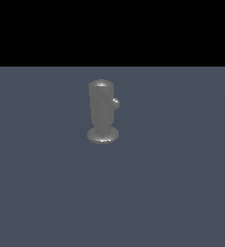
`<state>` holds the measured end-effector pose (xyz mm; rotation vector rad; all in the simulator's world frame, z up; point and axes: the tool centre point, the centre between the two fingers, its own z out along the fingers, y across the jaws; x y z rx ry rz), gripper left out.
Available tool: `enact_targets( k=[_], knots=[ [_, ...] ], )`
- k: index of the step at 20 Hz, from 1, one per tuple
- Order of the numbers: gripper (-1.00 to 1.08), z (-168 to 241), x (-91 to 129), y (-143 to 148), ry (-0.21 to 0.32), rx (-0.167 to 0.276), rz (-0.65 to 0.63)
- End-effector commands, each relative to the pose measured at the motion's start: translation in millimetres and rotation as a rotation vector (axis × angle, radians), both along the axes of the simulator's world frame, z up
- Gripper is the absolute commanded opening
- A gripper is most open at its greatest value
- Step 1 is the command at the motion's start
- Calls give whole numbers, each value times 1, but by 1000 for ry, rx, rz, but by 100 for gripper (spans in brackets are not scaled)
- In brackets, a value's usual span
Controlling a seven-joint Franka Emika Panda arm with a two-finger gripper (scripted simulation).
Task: Turn on the faucet by rotating a designated handle.
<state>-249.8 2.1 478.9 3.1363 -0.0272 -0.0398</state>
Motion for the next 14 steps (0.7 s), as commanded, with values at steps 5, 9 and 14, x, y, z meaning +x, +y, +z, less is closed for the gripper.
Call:
enact_targets(
  k=[5,9,14],
  knots=[
    [-100,-4,1,0,0,0,3],
    [-100,-14,5,2,-1,0,12],
    [-100,-38,13,5,-4,1,30]
  ],
)
